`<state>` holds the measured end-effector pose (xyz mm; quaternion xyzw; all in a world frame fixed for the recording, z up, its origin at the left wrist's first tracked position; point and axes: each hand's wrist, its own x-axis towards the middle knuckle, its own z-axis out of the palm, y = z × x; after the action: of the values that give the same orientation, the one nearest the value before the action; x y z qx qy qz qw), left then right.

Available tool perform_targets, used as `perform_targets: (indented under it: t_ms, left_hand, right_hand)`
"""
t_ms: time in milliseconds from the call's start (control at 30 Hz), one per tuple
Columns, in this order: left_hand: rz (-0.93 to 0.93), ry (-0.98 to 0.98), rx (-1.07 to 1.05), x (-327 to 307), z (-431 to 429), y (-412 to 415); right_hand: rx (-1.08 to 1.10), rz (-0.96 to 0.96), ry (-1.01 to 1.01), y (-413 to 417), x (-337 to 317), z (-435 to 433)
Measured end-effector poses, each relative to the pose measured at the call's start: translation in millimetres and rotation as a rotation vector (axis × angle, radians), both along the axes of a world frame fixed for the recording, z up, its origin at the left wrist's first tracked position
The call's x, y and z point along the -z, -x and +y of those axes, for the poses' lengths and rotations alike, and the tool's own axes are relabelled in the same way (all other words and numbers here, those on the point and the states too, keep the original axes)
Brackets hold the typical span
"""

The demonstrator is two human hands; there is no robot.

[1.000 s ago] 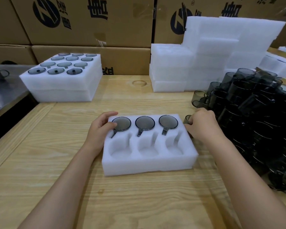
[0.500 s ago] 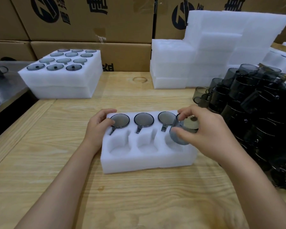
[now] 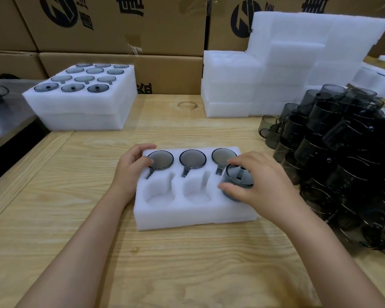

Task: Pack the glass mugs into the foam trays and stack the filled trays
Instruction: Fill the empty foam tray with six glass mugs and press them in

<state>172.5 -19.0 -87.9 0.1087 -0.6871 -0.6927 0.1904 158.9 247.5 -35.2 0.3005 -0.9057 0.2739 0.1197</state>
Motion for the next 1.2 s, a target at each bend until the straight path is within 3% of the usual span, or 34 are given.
perform_targets:
  t_ms: [133, 233, 300, 433, 633, 833, 1000, 1200]
  left_hand:
    - [-0.003, -0.006, 0.005, 0, 0, 0]
    - [0.005, -0.016, 0.007, 1, -1, 0]
    - [0.004, -0.019, 0.006, 2, -1, 0]
    - [0.012, 0.003, 0.01, 2, -1, 0]
    - [0.005, 0.029, -0.023, 4, -1, 2]
    - [-0.004, 0.012, -0.022, 2, -1, 1]
    - [-0.024, 0.014, -0.019, 2, -2, 0]
    - [-0.04, -0.016, -0.011, 0, 0, -2]
  right_hand:
    - [-0.028, 0.006, 0.043, 4, 14, -6]
    - [-0.099, -0.151, 0.083, 3, 24, 1]
    - [-0.098, -0.207, -0.021, 3, 28, 5]
    - [-0.065, -0.137, -0.273, 6, 25, 0]
    - [-0.021, -0.178, -0.477, -2, 20, -5]
    - [0.056, -0.256, -0.338, 12, 9, -23]
    - [0.079, -0.306, -0.473, 21, 18, -33]
    - [0.086, -0.298, -0.474, 22, 21, -33]
